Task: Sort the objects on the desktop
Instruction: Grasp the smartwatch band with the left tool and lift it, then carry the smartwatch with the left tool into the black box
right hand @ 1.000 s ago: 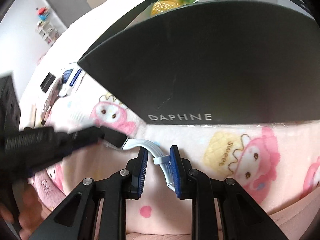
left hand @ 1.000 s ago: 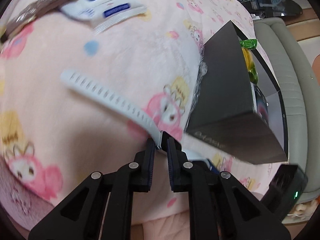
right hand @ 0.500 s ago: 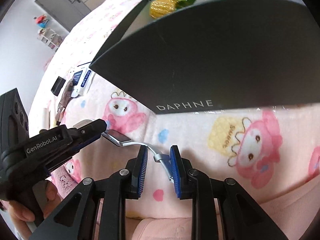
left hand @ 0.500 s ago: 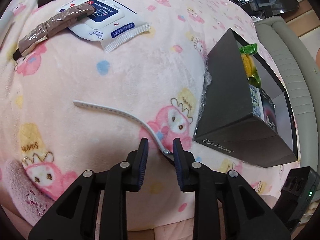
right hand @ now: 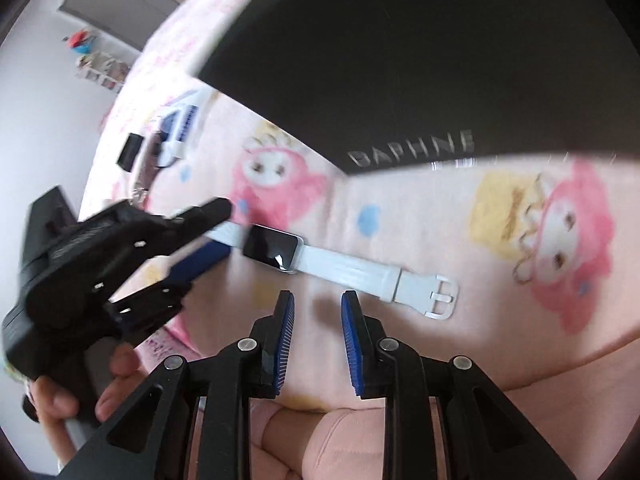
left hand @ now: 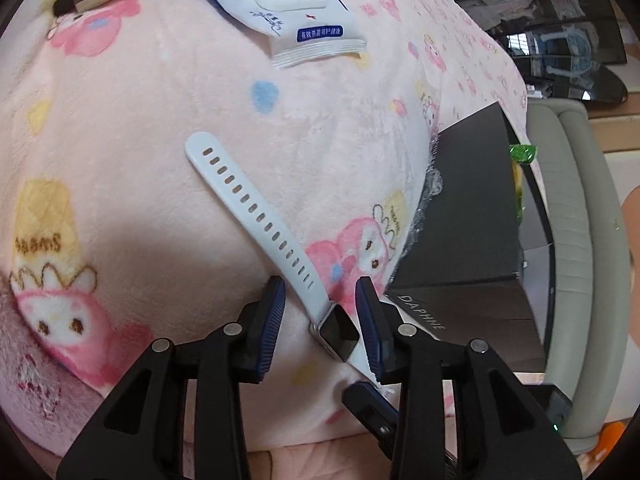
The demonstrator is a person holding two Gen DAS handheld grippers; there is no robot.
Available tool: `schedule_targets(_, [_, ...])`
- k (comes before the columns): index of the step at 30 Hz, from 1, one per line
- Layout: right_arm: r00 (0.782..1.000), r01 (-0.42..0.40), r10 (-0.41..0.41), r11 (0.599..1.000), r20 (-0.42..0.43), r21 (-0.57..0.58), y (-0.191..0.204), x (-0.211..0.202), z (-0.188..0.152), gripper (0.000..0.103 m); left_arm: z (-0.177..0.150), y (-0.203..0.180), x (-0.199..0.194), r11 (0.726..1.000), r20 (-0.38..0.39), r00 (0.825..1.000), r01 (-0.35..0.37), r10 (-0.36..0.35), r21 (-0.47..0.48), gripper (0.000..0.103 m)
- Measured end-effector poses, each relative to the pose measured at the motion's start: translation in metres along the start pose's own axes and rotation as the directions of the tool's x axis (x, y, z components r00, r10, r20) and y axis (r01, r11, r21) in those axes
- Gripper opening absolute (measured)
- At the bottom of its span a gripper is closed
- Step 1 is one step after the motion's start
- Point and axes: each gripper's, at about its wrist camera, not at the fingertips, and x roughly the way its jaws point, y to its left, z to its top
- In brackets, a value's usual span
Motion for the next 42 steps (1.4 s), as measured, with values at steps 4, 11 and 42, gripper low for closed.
schedule_targets(4, [0.999, 0.003, -0.004, 0.999, 0.032, 0.041, -0.011, 0.003, 0.012, 0.021, -0.005, 0.001, -0.004, 1.000, -0.002, 1.000, -0.005, 0.005, 0.006, 0.006])
schedule_targets(11, [0.986, 0.068, -0.067, 0.998, 0.153, -0.005, -0.003, -0.012, 0.013, 0.021, -0.013, 0.003, -0.011, 1.000, -0.007, 1.000, -0.009, 0.009, 0.011, 0.006])
schedule_targets(42, [0.981, -0.092, 0.059, 0.981, 0.187, 0.173, -0.038, -0.003, 0.038, 0.039, -0.013, 0.002, -0.006, 1.000, 0.019, 0.999, -0.028, 0.027, 0.010, 0.016])
